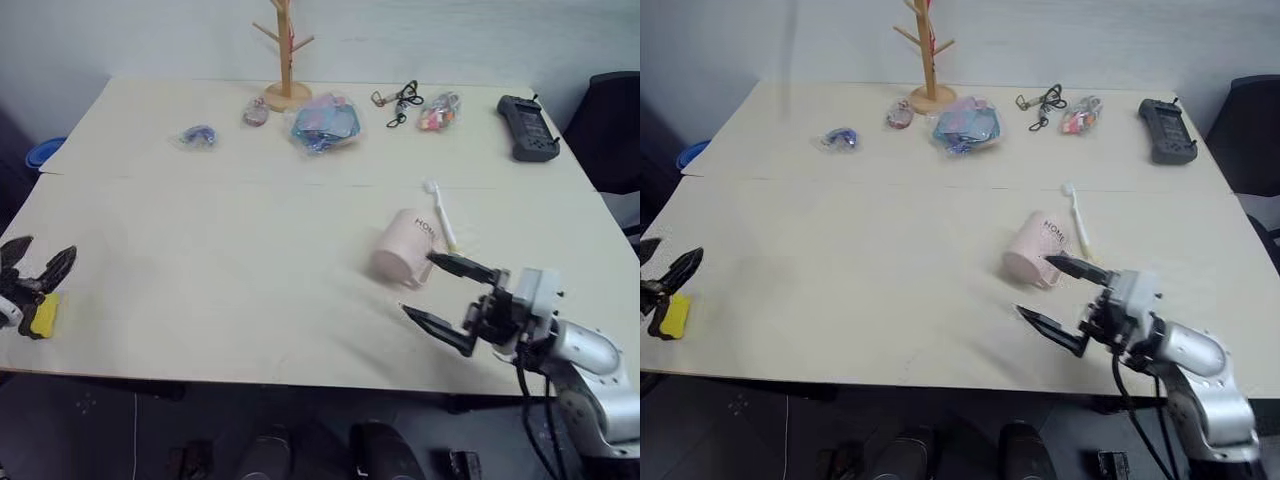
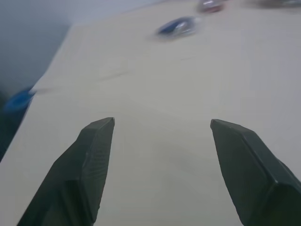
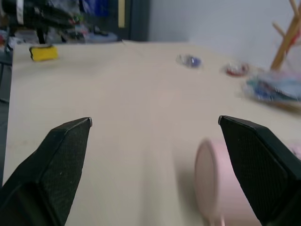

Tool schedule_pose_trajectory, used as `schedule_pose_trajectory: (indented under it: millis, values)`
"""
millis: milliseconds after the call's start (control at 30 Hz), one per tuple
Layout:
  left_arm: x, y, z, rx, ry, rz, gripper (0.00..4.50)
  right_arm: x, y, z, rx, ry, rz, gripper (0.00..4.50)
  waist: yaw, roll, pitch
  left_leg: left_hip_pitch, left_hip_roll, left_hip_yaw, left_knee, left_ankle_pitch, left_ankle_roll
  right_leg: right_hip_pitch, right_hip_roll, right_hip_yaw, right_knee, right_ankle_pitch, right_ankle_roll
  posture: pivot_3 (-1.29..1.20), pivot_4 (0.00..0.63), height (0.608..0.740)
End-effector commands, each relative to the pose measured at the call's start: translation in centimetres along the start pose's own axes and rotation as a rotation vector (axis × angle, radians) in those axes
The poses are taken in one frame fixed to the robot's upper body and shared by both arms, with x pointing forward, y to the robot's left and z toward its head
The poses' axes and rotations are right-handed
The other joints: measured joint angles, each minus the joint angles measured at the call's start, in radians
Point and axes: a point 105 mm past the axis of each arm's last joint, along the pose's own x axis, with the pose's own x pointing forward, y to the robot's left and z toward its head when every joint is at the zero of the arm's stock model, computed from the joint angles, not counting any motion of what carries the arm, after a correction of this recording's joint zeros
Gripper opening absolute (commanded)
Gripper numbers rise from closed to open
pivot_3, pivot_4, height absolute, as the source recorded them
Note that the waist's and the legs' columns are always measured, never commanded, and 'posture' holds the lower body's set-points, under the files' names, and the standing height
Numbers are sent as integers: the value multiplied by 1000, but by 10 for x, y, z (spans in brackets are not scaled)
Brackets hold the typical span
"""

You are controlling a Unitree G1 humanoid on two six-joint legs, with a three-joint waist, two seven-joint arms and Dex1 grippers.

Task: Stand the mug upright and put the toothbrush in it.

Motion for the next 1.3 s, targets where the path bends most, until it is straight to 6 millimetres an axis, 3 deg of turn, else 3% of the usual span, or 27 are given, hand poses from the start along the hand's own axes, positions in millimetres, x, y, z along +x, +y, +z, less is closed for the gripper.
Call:
schedule_pose_trajectory:
  millis: [33,67,167,300,400,467,533,633,700,833,967,1167,1300]
  values:
    - [8,-47,-4,21,17,-261,4276,-34,-12,-2,19,62,-121,4500,0,2,0,0,0,1,0,0,1,0,0,0,-1,0,0,0,150,740]
    - [8,-59,-9,28,29,-320,4487,-42,-14,-7,46,85,-163,4500,-5,2,0,1,0,1,0,-1,1,1,0,1,-1,0,0,0,150,740]
    - [8,-90,-15,39,-21,-458,4487,-67,-13,-26,119,174,-247,4500,-17,2,0,3,2,2,-2,-1,1,2,2,1,-2,0,0,0,150,740]
    - [1,-110,-11,-32,-49,-605,4487,-61,-23,-29,168,232,-343,4500,-31,2,0,3,3,2,-1,-1,1,2,3,1,-1,1,-1,0,150,740]
    - [2,-115,-2,-62,-80,-640,4487,-44,-37,-40,330,376,-432,4500,-33,4,0,3,2,1,0,-1,1,2,2,1,0,1,-1,0,150,740]
    - [4,-121,1,-49,-91,-659,4487,-15,-56,-38,452,388,-514,4500,-39,4,0,3,2,1,-1,-1,1,2,2,1,0,0,-1,0,150,740]
    - [4,-129,4,-43,-103,-686,4487,2,-67,-39,563,405,-584,4500,-46,4,0,2,3,1,0,0,-1,0,3,1,0,1,-3,0,150,740]
    - [2,-139,6,0,-110,-713,4487,11,-72,-51,555,564,-604,4500,-32,5,0,-2,3,-2,-3,0,-1,-2,3,-1,-1,0,-5,0,150,740]
    - [2,-144,10,-2,-122,-715,4487,19,-77,-55,629,564,-628,4500,-24,5,0,-10,3,-3,-2,0,-1,-8,3,-3,-3,0,-5,0,150,740]
    - [-4,-153,18,7,-154,-715,4487,52,-79,-59,693,619,-578,4500,-38,4,0,-10,2,1,3,0,1,-5,2,0,-5,3,-2,0,150,740]
    - [-9,-158,19,-1,-161,-686,4500,80,-77,-59,791,653,-525,3560,-52,2,-2,-6,2,1,3,1,2,-3,3,1,-4,5,-3,0,150,740]
    - [-14,-156,17,0,-151,-635,4500,101,-59,-60,774,768,-386,1502,-55,3,-2,-7,4,1,-1,1,1,-7,4,0,-3,4,-4,0,150,740]
    - [-16,-153,17,2,-147,-609,4500,114,-59,-53,756,699,-344,160,-53,3,-2,-8,4,1,0,1,1,-7,4,0,-3,4,-4,0,150,740]
